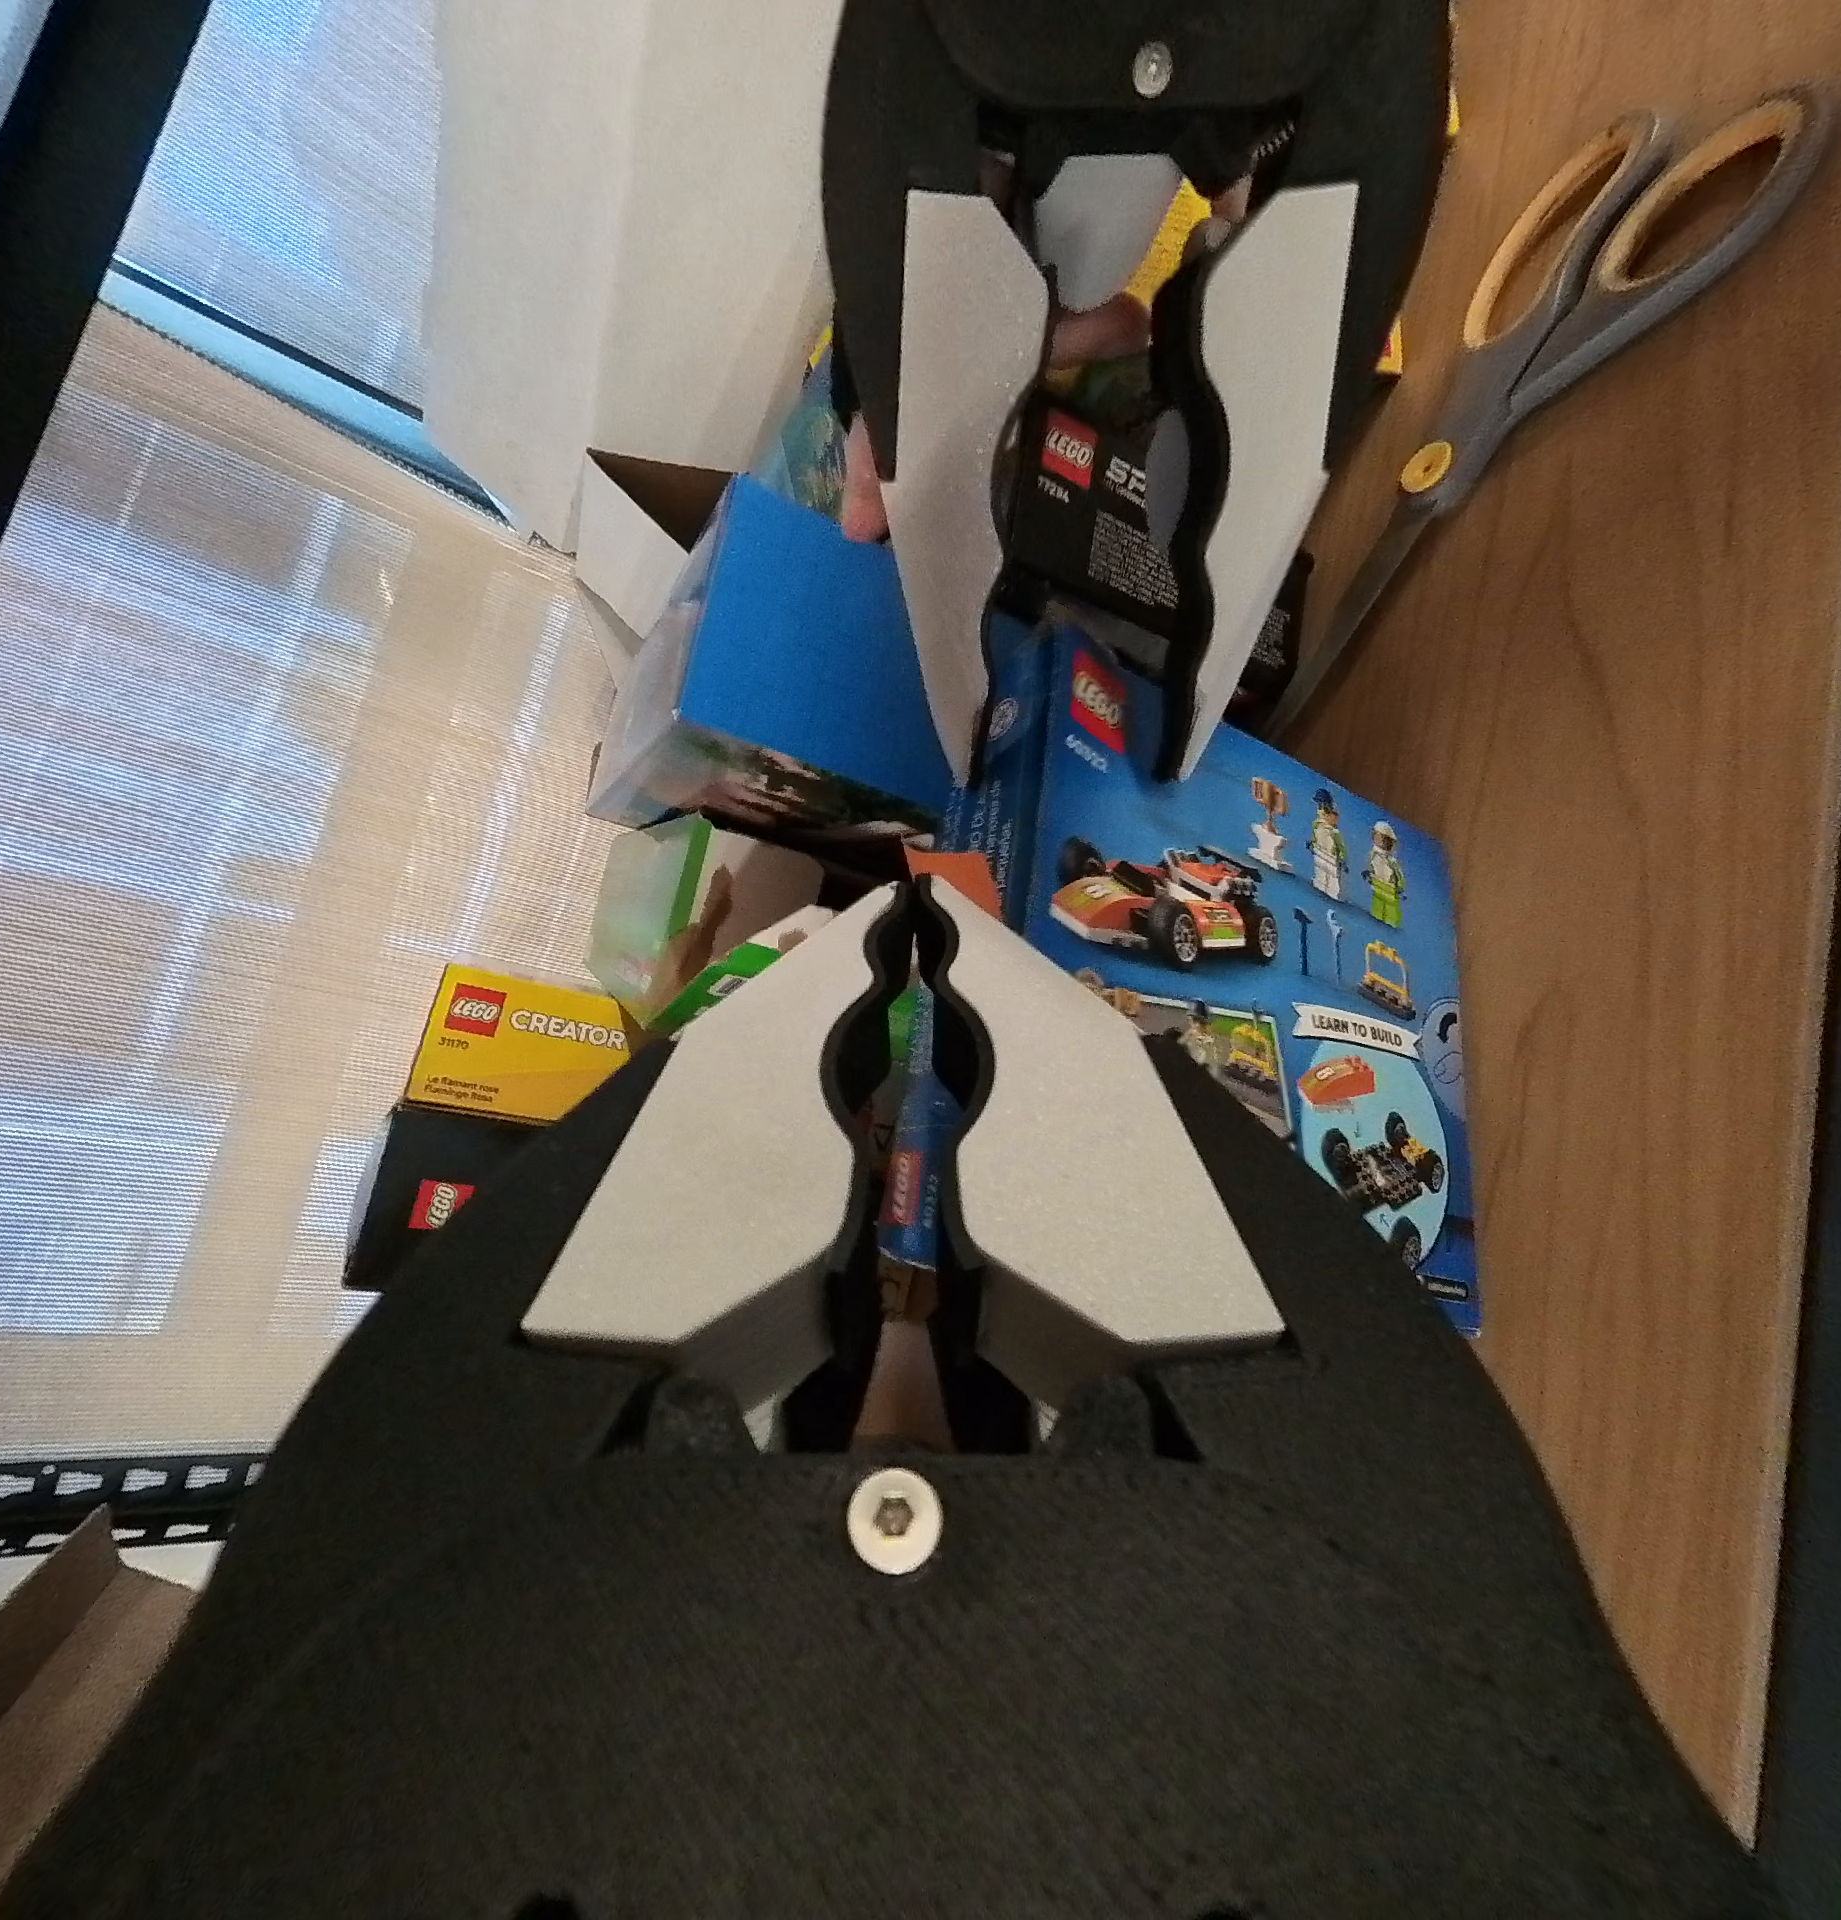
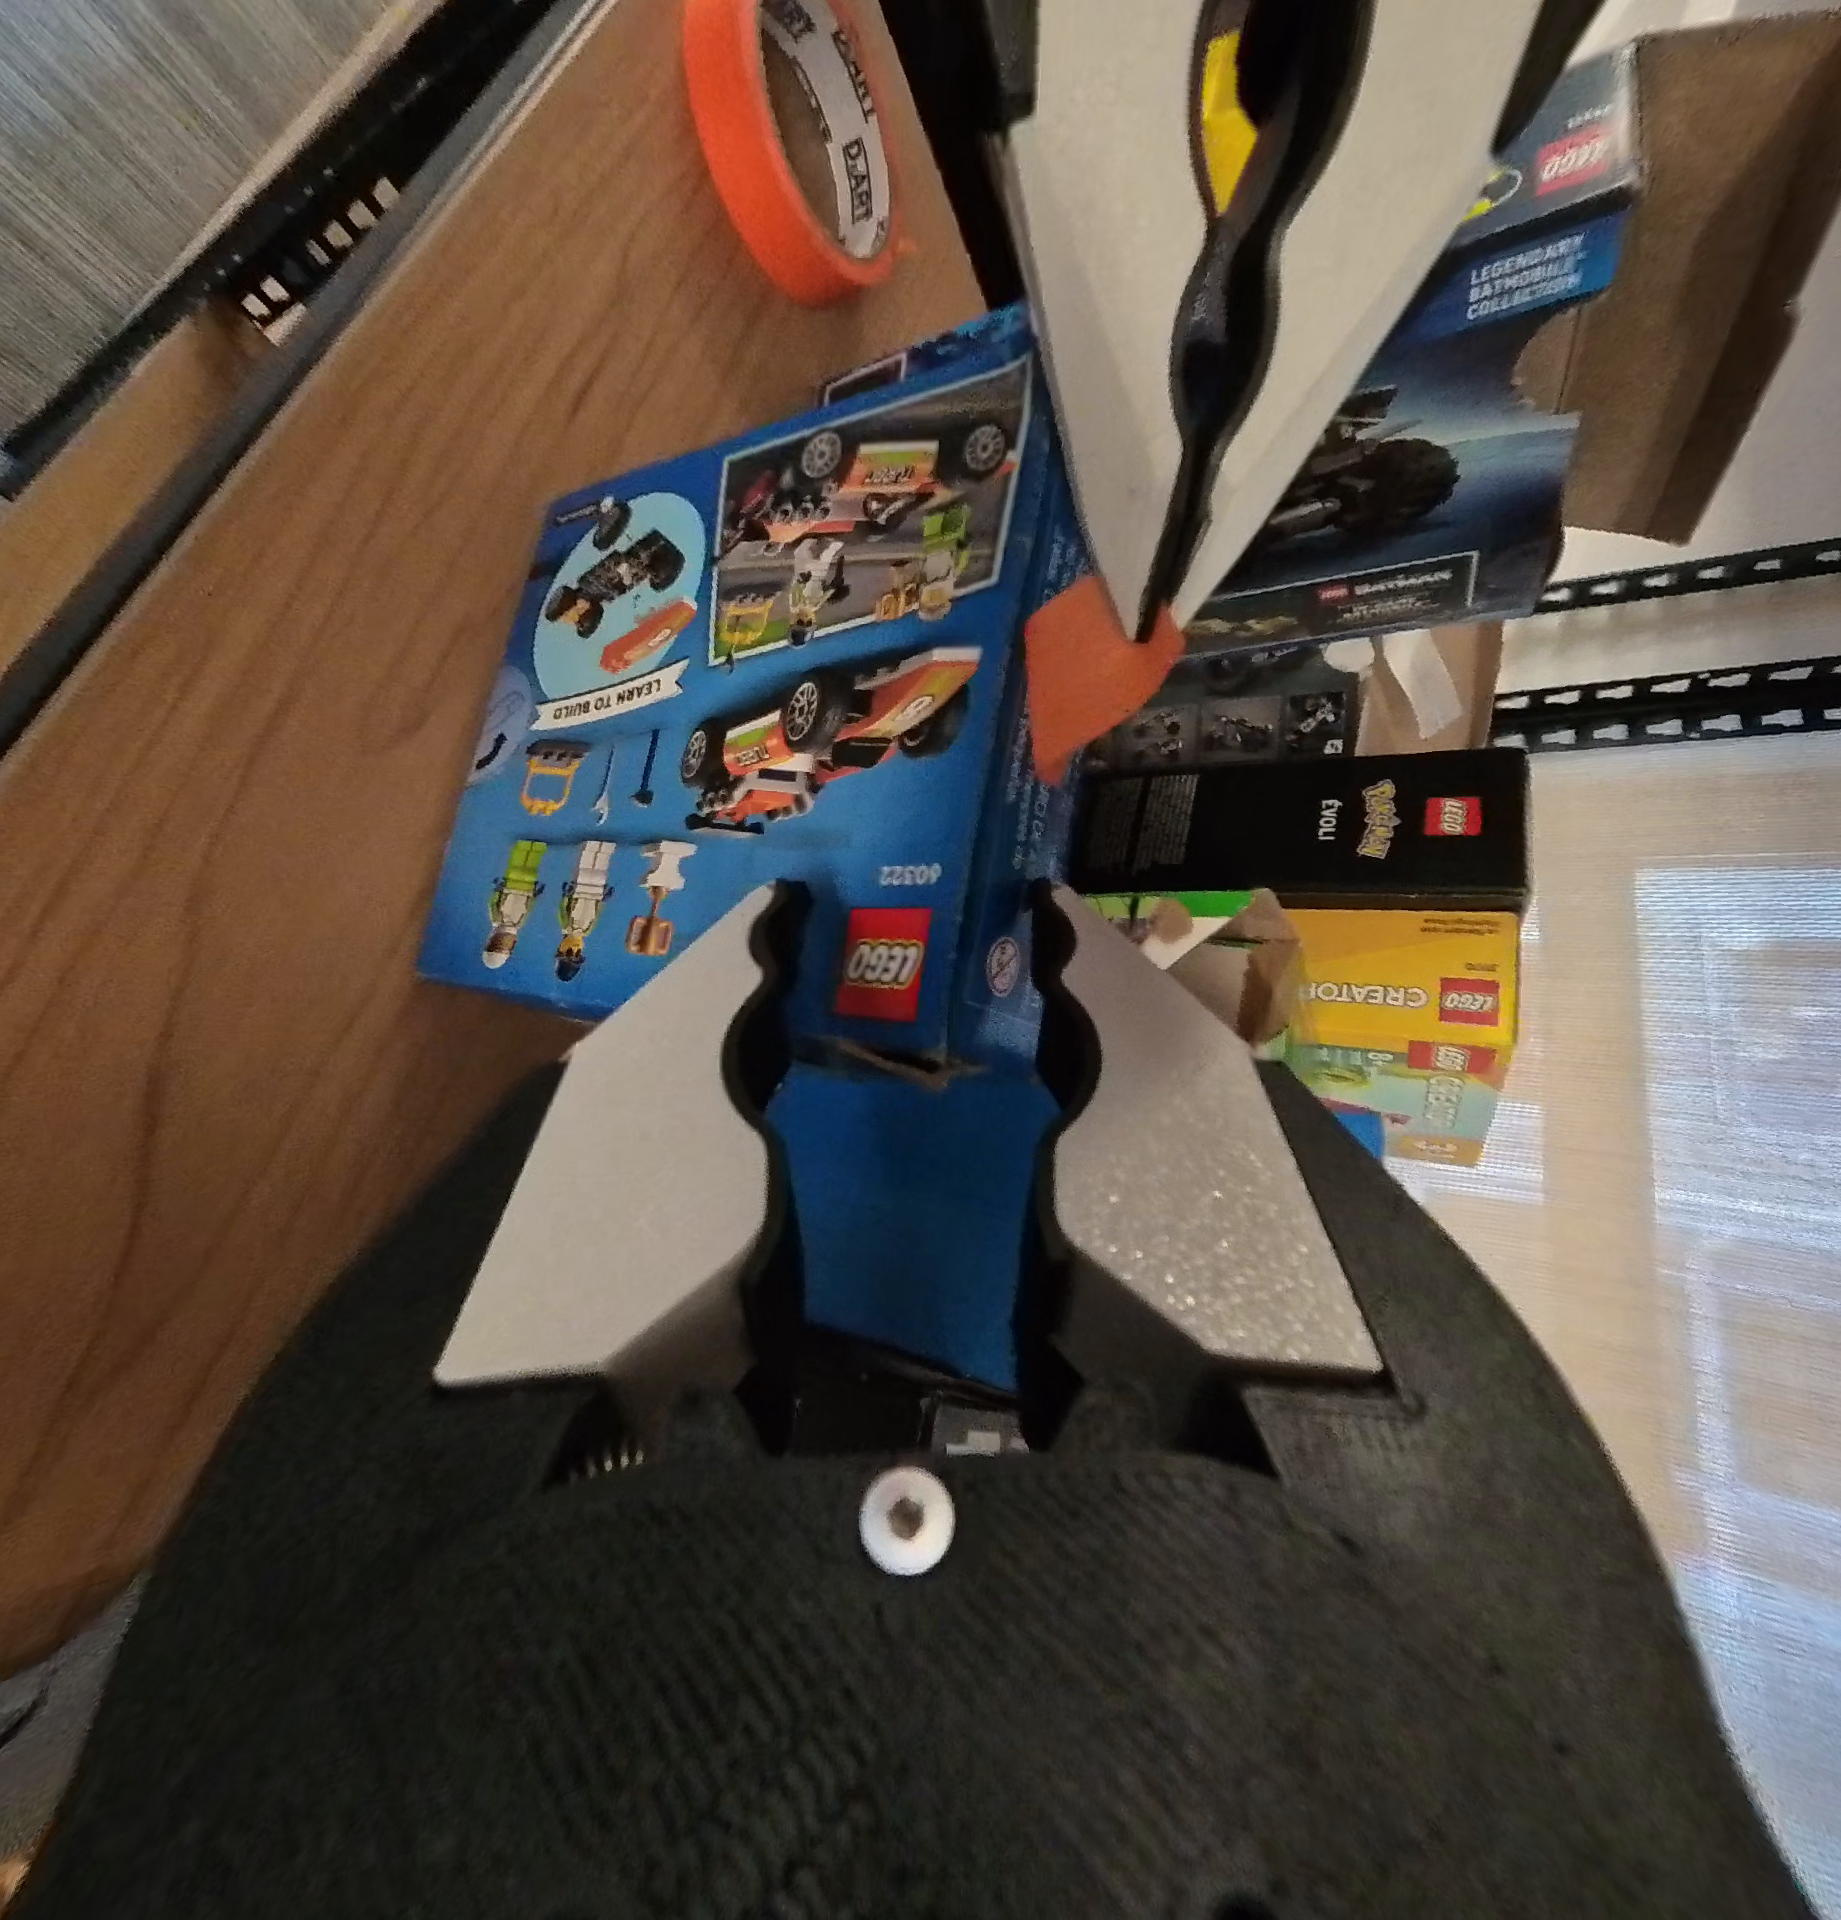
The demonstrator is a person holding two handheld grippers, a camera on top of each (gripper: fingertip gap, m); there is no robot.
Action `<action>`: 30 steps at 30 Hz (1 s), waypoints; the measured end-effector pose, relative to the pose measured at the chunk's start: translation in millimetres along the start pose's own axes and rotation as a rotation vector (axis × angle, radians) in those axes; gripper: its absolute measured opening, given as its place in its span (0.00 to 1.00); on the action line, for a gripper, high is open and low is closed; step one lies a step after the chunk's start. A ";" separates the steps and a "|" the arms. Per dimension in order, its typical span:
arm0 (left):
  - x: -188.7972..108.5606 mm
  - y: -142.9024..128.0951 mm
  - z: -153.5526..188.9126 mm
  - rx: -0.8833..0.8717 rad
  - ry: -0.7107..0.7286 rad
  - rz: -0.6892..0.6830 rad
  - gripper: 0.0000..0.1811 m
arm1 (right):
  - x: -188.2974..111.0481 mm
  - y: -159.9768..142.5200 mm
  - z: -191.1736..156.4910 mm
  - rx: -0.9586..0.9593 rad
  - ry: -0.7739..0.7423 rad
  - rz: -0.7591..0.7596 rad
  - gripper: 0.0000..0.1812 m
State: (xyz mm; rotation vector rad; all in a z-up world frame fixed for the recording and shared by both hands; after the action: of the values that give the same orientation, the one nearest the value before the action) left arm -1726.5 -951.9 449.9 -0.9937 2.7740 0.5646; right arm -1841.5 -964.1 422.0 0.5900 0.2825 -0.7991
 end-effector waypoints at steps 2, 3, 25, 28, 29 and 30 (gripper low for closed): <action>1.2 -1.1 0.7 0.005 0.003 -0.006 0.00 | 3.4 -0.3 -1.1 0.021 -0.006 -0.007 0.27; 1.8 -1.4 0.6 0.011 0.006 -0.008 0.00 | 4.4 -0.1 -1.2 0.032 -0.011 -0.001 0.27; -2.4 -1.5 -6.0 -0.014 -0.074 0.006 0.00 | 10.2 12.5 25.1 0.382 0.090 0.195 0.23; -2.3 -3.0 -5.8 -0.025 -0.086 0.029 0.00 | 14.3 11.4 24.7 0.355 0.155 0.189 0.22; -2.9 -2.7 -6.8 -0.030 -0.087 0.039 0.00 | 16.5 11.0 23.4 0.356 0.177 0.180 0.22; -3.7 -2.8 -8.4 -0.037 -0.090 0.043 0.00 | 18.2 11.0 24.3 0.365 0.171 0.182 0.21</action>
State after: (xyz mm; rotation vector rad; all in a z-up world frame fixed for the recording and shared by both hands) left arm -1721.9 -955.1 457.7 -0.8944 2.7210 0.6517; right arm -1820.7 -983.2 437.6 1.0159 0.2366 -0.6277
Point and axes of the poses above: each gripper's, where its closed fingertips meet, x out along the fingers, y out of its top, z = x × y across the jaws, the point moved 6 cm from there along -x, back along the fingers, and after that the axes turned 10 degrees about x, right-handed, at the moved point
